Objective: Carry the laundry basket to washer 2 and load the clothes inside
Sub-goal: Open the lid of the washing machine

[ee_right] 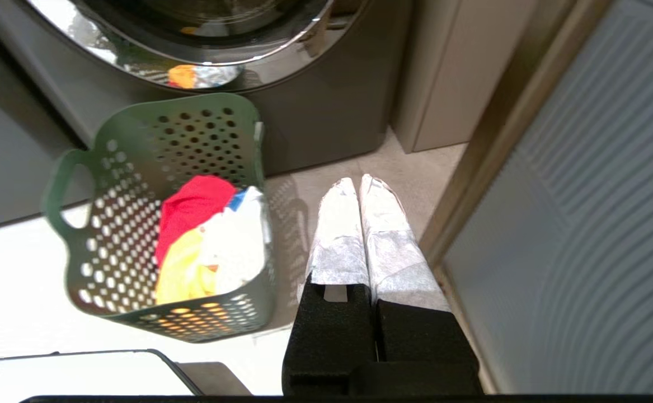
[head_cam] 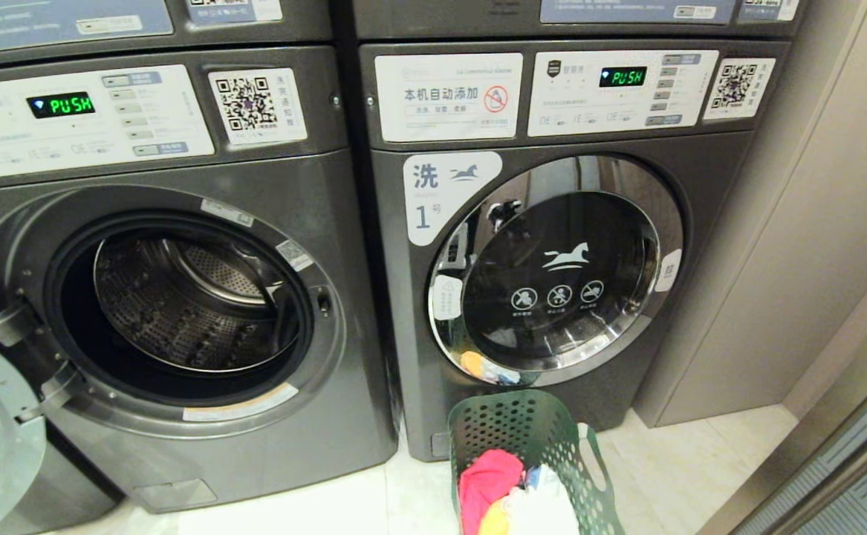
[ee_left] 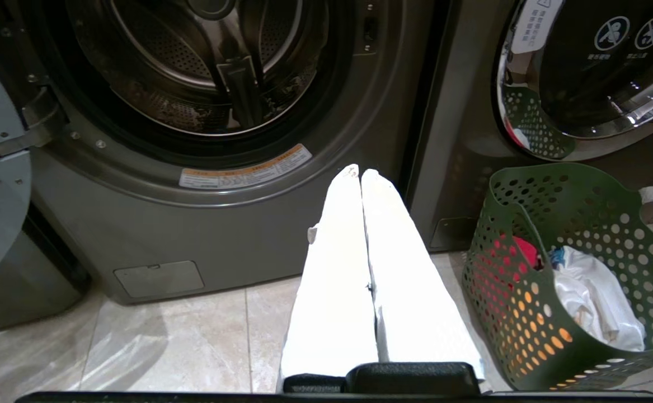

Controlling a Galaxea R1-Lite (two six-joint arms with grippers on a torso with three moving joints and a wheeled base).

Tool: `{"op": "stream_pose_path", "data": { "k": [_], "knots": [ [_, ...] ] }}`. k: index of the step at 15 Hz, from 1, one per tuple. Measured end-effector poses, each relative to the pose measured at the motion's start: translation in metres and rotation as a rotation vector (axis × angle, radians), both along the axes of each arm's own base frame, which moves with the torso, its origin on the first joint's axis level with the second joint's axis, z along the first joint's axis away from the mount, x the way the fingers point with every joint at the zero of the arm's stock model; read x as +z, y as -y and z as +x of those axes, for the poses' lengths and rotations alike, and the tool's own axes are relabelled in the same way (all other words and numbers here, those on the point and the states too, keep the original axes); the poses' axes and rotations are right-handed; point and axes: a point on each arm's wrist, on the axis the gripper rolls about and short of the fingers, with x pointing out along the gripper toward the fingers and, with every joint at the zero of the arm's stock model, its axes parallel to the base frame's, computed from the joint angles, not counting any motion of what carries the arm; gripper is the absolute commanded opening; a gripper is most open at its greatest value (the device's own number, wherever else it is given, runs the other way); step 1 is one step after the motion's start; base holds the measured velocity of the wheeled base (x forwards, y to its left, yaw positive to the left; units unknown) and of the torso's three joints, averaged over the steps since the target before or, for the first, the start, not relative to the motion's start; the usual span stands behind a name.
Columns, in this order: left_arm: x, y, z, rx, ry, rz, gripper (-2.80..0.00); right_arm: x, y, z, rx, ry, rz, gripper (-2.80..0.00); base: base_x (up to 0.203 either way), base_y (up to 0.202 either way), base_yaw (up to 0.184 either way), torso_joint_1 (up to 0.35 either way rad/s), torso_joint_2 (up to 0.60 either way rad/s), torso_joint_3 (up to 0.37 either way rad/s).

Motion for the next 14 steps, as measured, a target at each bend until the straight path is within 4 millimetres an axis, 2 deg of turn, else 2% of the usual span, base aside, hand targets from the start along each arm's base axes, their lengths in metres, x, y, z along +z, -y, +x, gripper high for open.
{"op": "stream_pose_path", "data": {
  "k": [14],
  "knots": [
    [0.0,0.0,0.0,0.0,0.0,0.0,-2.8,0.0,0.0,0.0,0.003,-0.001,-0.006,-2.8,0.0,0.195,-0.002,0.002,0.0,0.002]
  ]
}}
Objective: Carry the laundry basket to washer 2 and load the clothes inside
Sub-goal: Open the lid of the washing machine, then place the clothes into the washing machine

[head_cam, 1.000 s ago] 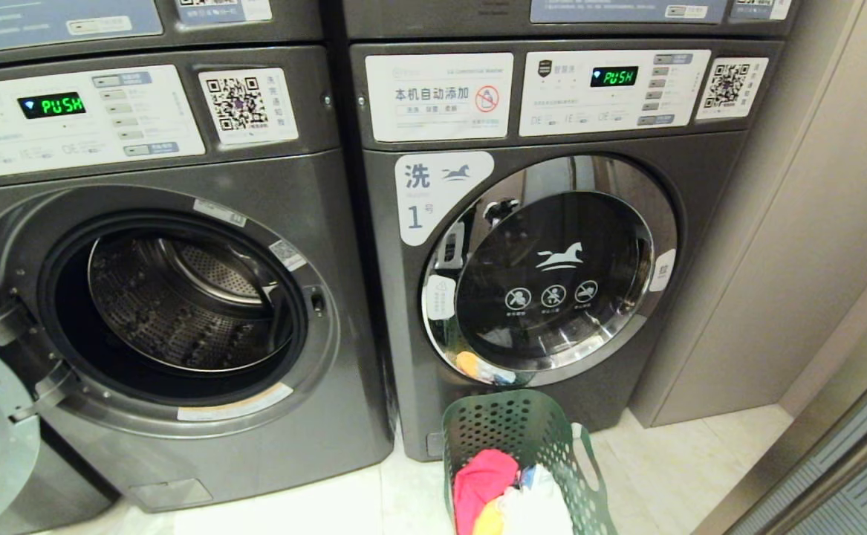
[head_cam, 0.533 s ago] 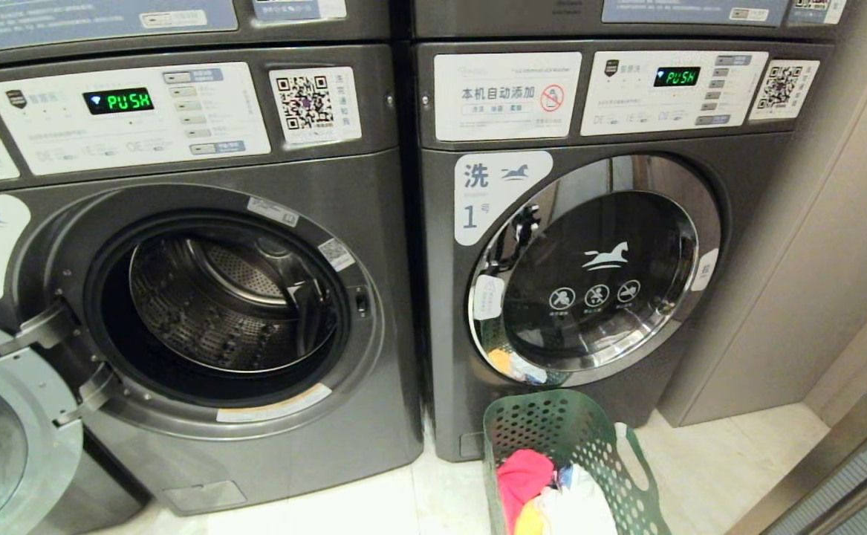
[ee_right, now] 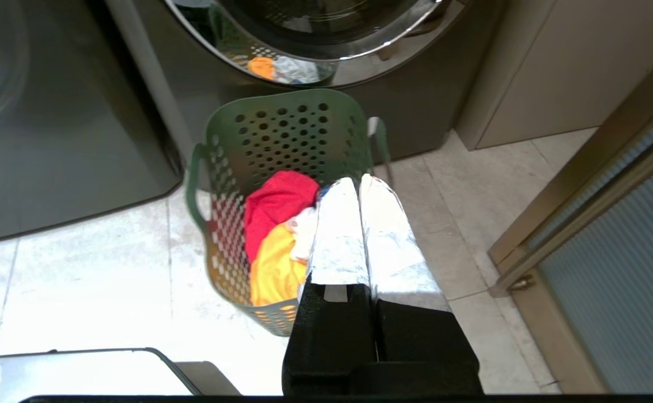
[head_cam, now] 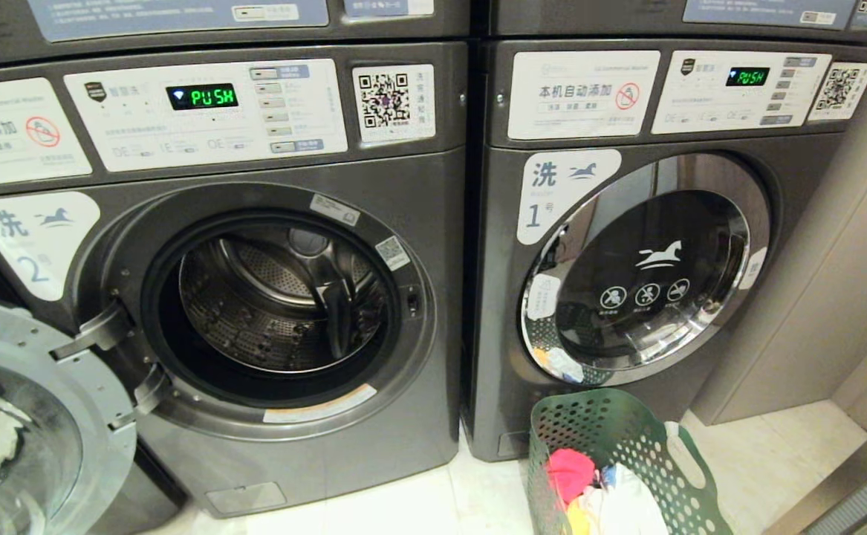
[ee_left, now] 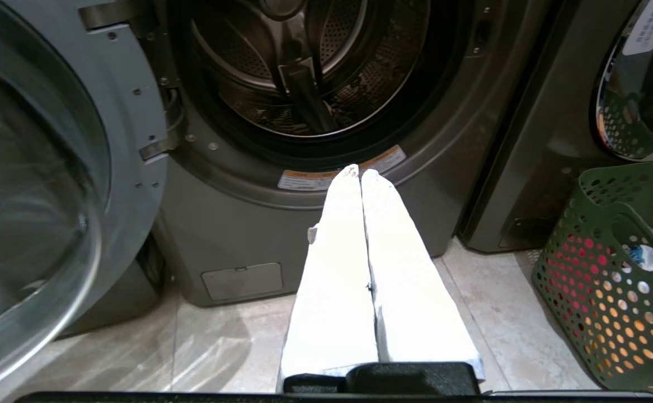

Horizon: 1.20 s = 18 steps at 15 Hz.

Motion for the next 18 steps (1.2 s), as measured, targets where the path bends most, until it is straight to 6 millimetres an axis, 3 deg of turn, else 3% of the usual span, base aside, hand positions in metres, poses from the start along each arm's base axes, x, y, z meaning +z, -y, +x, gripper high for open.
{"op": "stream_pose_path", "data": {
  "k": [7,16,18],
  "knots": [
    [0.0,0.0,0.0,0.0,0.0,-0.001,-2.8,0.0,0.0,0.0,-0.002,0.0,0.003,-2.8,0.0,0.185,0.0,0.004,0.0,0.004],
    [0.0,0.0,0.0,0.001,0.0,-0.001,-2.8,0.0,0.0001,0.0,-0.004,0.0,0.001,-2.8,0.0,0.008,0.0,0.0,0.0,0.001],
    [0.0,0.0,0.0,0.001,0.0,-0.001,-2.8,0.0,0.0001,0.0,-0.003,0.0,0.0,-2.8,-0.002,0.001,0.126,0.004,0.0,0.0]
  ]
}}
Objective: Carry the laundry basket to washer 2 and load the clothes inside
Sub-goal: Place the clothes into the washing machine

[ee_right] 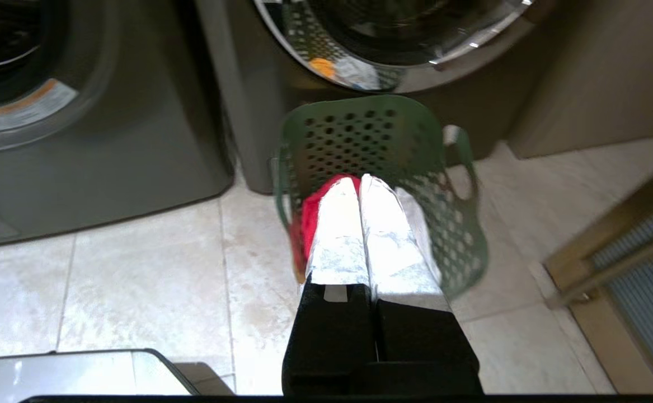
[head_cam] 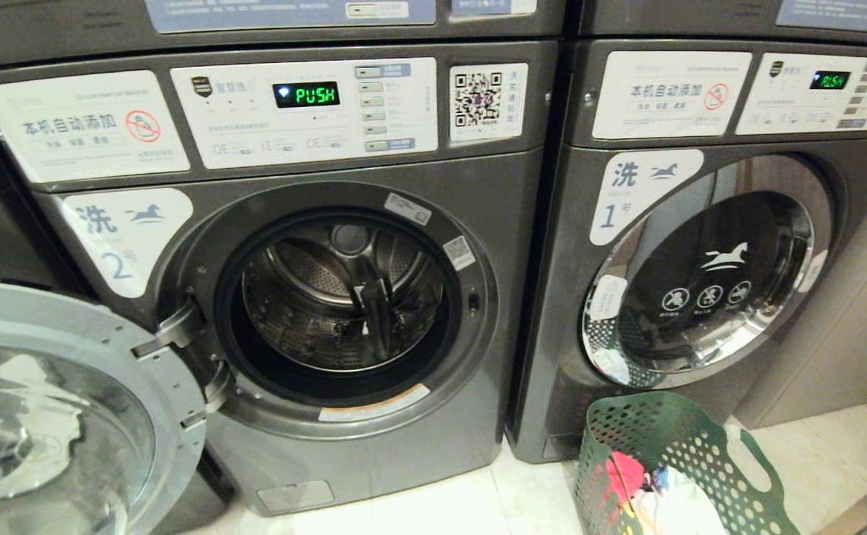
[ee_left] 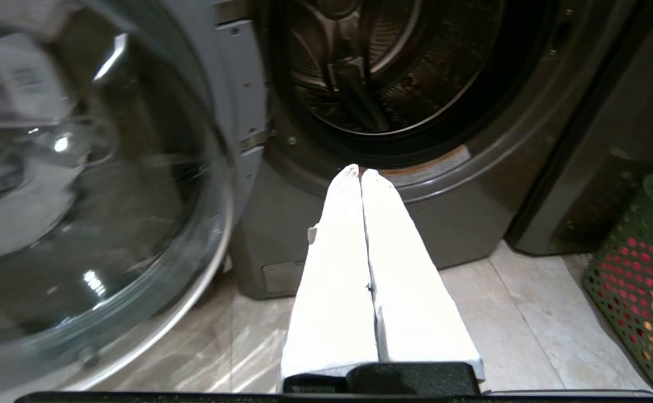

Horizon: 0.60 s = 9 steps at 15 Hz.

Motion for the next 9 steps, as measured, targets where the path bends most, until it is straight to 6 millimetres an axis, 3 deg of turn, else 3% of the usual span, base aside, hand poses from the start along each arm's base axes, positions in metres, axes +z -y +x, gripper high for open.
{"op": "stream_pose_path", "data": {
  "k": [9],
  "knots": [
    [0.0,0.0,0.0,-0.001,0.0,0.0,-2.8,0.0,0.0,0.0,-0.001,0.001,0.007,-2.8,0.0,-0.007,0.173,0.002,0.0,0.003]
  ]
}}
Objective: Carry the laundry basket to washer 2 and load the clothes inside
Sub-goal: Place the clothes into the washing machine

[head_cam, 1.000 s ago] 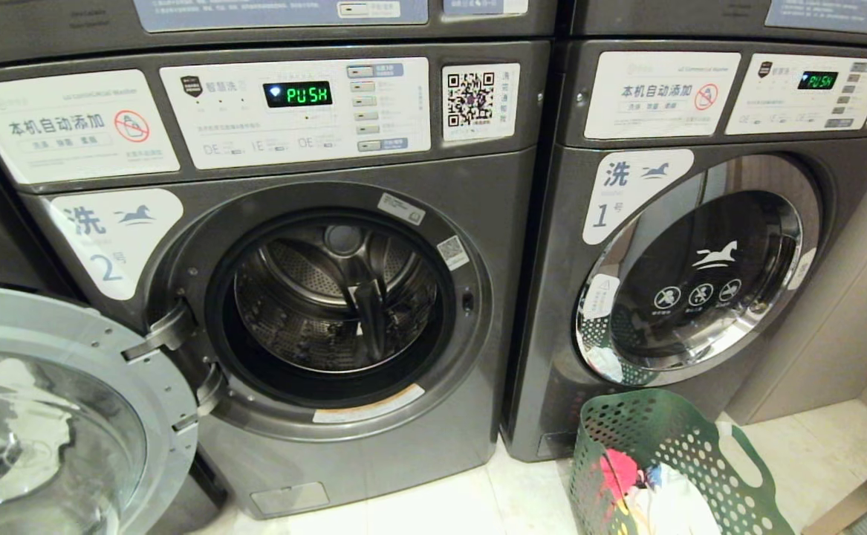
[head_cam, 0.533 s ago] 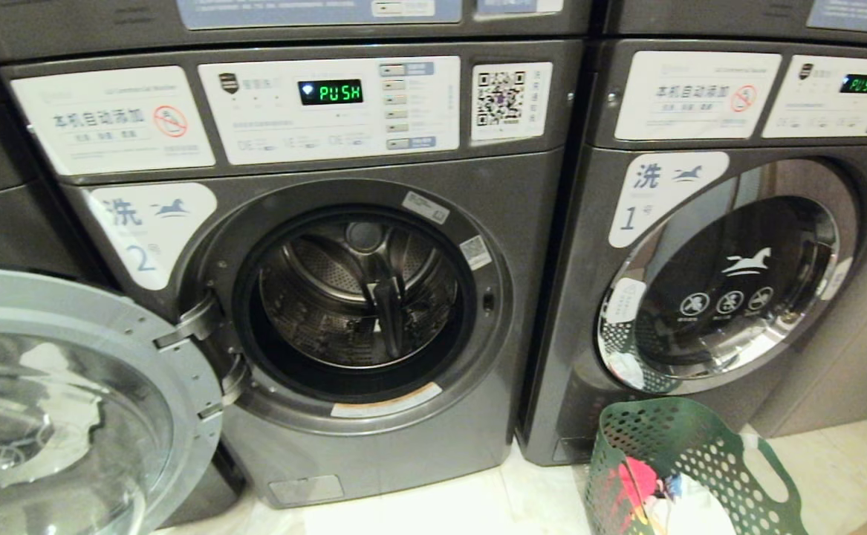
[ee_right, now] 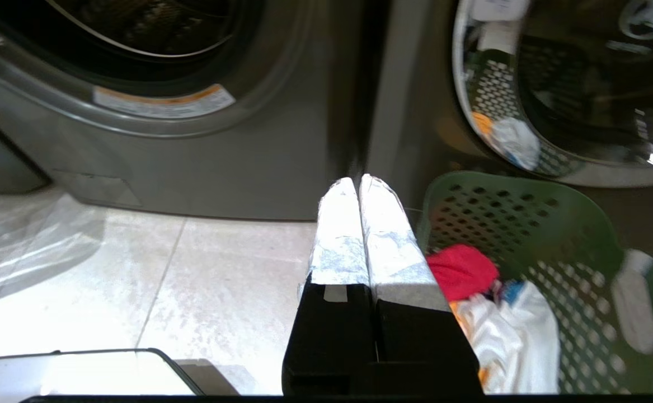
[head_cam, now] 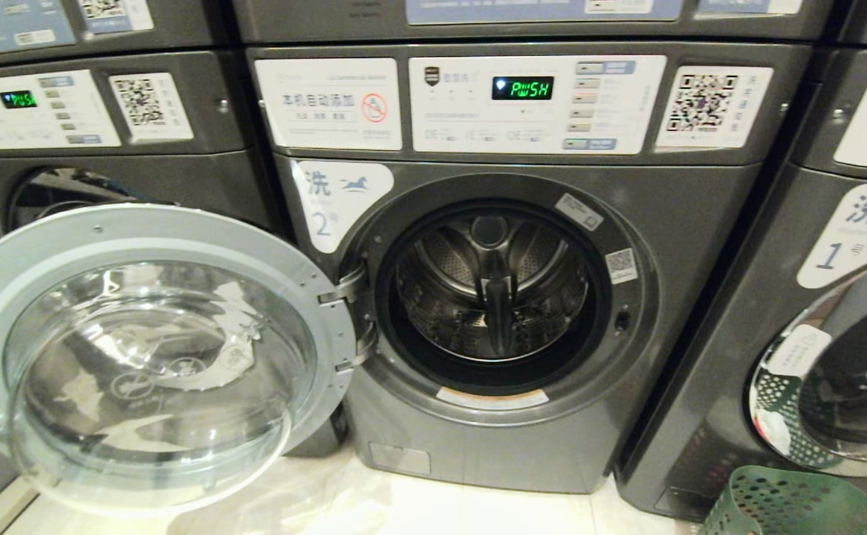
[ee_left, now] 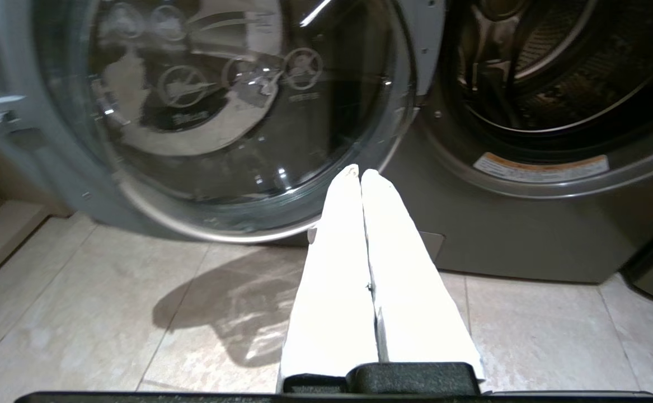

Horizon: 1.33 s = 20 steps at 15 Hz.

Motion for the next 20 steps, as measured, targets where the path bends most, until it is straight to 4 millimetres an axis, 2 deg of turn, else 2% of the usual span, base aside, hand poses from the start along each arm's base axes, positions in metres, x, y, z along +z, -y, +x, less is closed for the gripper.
{"op": "stream_pose_path", "data": {
  "k": [6,20],
  "knots": [
    [0.0001,0.0,0.0,0.0,0.001,0.0,-2.8,-0.0001,0.0,0.0,-0.001,0.0,0.004,-2.8,0.0,-0.002,0.03,0.002,0.0,-0.012],
    [0.0,0.0,0.0,0.0,0.0,0.0,-2.8,0.0001,0.0,0.0001,-0.004,0.002,0.008,-2.8,0.0,0.0,0.0,0.003,0.0,-0.189]
  ]
}}
